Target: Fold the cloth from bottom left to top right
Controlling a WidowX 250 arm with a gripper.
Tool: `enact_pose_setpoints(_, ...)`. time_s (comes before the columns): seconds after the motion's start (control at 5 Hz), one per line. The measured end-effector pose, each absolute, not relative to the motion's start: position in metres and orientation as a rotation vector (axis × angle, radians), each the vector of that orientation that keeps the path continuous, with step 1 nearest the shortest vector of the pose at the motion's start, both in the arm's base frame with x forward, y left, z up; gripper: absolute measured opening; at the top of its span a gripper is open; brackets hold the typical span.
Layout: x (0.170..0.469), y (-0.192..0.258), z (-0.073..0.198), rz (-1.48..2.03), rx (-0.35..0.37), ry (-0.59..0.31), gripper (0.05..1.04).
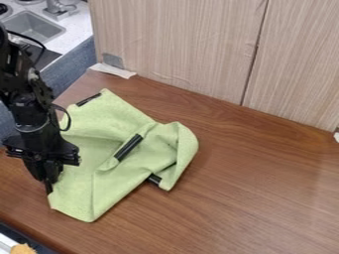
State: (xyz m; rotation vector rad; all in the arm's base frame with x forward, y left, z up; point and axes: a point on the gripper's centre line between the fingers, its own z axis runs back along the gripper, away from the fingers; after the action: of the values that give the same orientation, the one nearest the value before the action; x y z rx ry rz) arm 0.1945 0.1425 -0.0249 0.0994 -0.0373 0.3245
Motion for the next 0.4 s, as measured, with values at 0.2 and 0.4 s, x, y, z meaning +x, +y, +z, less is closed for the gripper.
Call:
enact_pose_setpoints(0.2, 0.1942, 0.1399, -0.0232, 0.323, 0.085, -0.035, 0.09)
enact_pose_setpoints(0.4, 0.192, 0.1345, -0.0147, 0.328, 0.06, -0.016, 0.056)
